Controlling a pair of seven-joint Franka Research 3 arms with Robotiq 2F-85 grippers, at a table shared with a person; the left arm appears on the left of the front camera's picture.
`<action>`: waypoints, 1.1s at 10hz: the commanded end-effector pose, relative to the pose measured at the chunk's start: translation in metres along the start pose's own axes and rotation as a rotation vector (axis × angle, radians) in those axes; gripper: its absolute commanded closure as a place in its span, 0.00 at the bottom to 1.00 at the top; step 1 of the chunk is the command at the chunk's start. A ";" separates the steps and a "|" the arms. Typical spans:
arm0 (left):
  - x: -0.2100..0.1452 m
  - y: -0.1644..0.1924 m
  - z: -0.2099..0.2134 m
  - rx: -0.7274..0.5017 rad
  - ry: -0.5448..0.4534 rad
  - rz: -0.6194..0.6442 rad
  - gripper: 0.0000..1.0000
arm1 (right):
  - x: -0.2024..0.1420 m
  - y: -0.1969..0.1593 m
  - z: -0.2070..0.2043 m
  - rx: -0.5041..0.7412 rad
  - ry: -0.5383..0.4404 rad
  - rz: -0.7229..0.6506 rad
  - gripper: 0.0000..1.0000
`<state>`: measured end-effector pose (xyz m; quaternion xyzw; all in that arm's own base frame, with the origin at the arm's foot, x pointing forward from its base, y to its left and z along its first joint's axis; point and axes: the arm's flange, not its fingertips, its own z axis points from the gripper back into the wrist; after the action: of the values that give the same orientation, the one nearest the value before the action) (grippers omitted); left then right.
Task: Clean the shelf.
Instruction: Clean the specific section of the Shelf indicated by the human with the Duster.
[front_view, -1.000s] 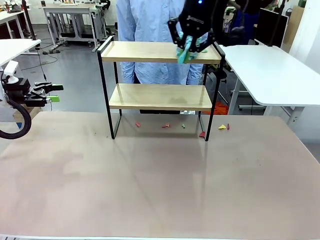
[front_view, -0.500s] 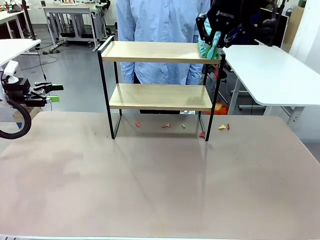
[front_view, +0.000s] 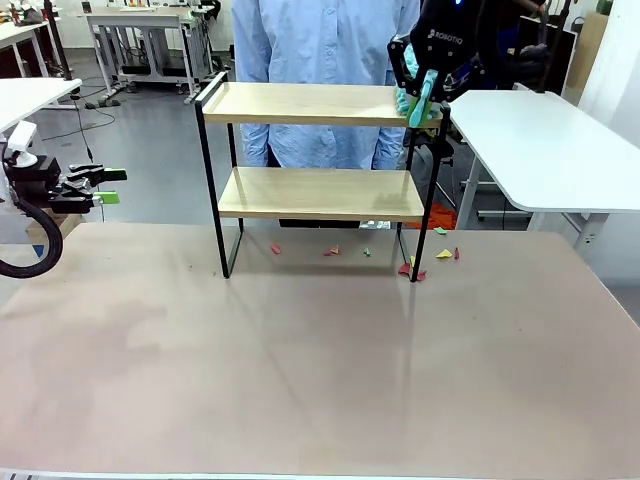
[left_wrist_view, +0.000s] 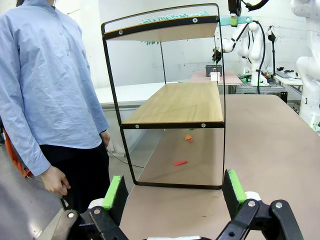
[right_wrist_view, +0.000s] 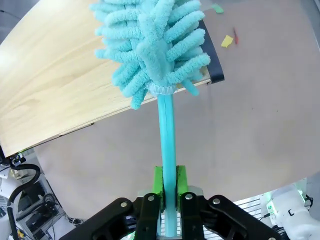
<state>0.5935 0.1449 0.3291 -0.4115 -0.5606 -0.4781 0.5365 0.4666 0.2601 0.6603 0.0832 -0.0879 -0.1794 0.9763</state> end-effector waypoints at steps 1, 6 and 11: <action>0.004 -0.002 0.000 -0.003 0.004 -0.003 0.00 | -0.005 -0.008 0.020 0.107 0.005 0.081 0.87; 0.004 -0.002 0.000 -0.003 0.004 -0.003 0.00 | -0.023 -0.036 0.055 0.483 0.109 0.709 0.87; 0.004 -0.002 0.000 -0.003 0.004 -0.003 0.00 | -0.064 -0.062 0.055 0.557 0.159 1.359 0.87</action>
<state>0.5936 0.1450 0.3292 -0.4113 -0.5607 -0.4782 0.5364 0.3838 0.2347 0.6989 0.2785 -0.0790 0.4650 0.8366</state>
